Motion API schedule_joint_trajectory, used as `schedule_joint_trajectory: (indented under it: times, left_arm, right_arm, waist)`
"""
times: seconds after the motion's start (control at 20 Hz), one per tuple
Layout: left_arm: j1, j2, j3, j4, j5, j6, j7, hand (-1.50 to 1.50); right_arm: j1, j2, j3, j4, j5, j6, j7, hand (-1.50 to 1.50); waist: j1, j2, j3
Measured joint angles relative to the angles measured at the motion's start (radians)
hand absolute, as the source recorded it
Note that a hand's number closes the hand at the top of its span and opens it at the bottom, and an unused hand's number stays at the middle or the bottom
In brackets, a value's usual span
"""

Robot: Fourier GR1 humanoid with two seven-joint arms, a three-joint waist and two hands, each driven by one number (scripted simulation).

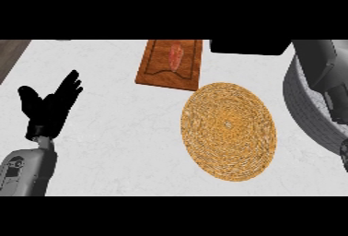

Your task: Pick the lemon from the placemat and place it in the basket

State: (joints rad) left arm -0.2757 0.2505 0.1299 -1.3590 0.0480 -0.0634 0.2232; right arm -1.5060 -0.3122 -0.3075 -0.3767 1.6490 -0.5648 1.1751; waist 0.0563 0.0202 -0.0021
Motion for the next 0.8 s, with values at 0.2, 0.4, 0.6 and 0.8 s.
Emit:
schedule_joint_trajectory:
  times: [0.2,0.4,0.6,0.8]
  left_arm:
    - [0.024,0.002,0.006,0.002,0.000,-0.003,-0.018,0.00]
    - [0.021,0.002,0.010,-0.006,0.000,0.003,-0.004,0.00]
    - [0.027,-0.005,0.013,0.003,-0.005,0.012,-0.017,0.00]
    - [0.036,-0.002,0.017,-0.018,-0.001,0.012,0.000,0.00]
  right_arm:
    - [0.029,-0.040,-0.022,0.012,0.030,-0.001,0.006,1.50]
    - [0.064,-0.073,-0.056,0.014,0.027,-0.014,-0.014,1.50]
    - [0.118,-0.081,-0.074,0.005,0.029,-0.029,-0.035,1.50]
    - [0.190,-0.078,-0.103,-0.031,0.010,-0.073,-0.068,1.50]
  waist:
    - [-0.010,-0.003,0.000]
    - [-0.022,-0.008,0.001]
    - [-0.033,-0.012,0.002]
    - [-0.040,-0.016,0.002]
